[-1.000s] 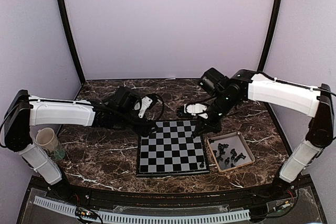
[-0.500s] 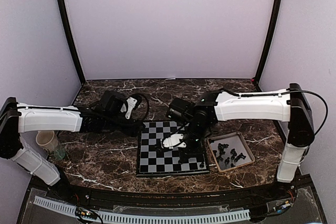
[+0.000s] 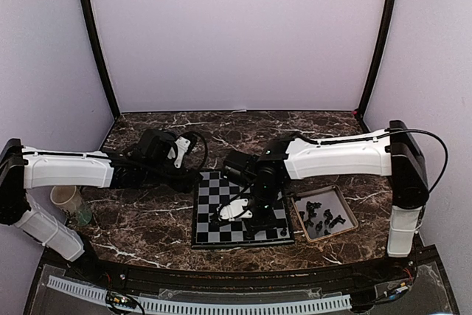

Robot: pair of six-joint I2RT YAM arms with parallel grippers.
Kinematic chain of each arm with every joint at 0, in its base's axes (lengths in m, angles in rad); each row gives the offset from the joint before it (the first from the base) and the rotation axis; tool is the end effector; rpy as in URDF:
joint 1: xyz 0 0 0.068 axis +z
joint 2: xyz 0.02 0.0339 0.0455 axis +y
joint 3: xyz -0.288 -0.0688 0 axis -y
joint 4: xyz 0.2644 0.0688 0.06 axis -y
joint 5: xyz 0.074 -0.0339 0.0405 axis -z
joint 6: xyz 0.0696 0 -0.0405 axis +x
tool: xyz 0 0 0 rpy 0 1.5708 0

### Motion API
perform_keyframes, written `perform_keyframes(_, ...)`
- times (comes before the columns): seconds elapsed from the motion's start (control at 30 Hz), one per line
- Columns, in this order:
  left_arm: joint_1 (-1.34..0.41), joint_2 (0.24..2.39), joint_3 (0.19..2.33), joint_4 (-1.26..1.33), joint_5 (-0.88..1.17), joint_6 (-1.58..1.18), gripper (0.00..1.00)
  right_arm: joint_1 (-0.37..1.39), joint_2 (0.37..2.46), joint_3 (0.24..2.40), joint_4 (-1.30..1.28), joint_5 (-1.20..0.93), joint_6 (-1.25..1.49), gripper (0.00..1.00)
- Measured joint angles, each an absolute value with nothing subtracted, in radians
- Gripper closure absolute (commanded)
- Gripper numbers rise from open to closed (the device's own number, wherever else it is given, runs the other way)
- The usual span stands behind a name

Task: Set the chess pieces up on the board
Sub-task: Place the queen at d8.

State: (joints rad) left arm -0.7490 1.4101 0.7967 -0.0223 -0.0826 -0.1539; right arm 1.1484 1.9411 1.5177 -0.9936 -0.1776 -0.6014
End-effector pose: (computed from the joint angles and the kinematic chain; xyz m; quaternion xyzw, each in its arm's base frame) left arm 0.2529 -0.2273 0.2095 0.2437 0.8582 -0.1633 0.4213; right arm 0.1576 0.3806 0.1872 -0.7666 0.6314 0.1058 0.0498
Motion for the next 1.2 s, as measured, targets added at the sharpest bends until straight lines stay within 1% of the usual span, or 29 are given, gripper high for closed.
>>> perform_keyframes(0.23, -0.749, 1.409, 0.796, -0.02, -0.088, -0.154, 0.3, 1.158, 1.954, 1.519, -0.994, -0.159, -0.602, 0.93)
perform_keyframes(0.4, -0.749, 1.409, 0.796, -0.017, -0.088, -0.154, 0.3, 1.158, 1.957, 1.519, -0.993, -0.151, -0.601, 0.9)
perform_keyframes(0.73, -0.749, 1.409, 0.796, -0.016, -0.087, -0.154, 0.3, 1.158, 1.971, 1.519, -0.991, -0.138, -0.601, 0.88)
perform_keyframes(0.97, -0.749, 1.409, 0.796, -0.016, -0.087, -0.154, 0.3, 1.158, 1.974, 1.524, -0.989, -0.138, -0.6, 0.84)
perform_keyframes(1.03, -0.749, 1.409, 0.796, -0.016, -0.086, -0.154, 0.3, 1.158, 1.977, 1.526, -0.988, -0.138, -0.599, 0.82)
perform_keyframes(1.2, -0.749, 1.409, 0.796, -0.016, -0.085, -0.154, 0.3, 1.158, 1.978, 1.526, -0.984, -0.138, -0.594, 0.73)
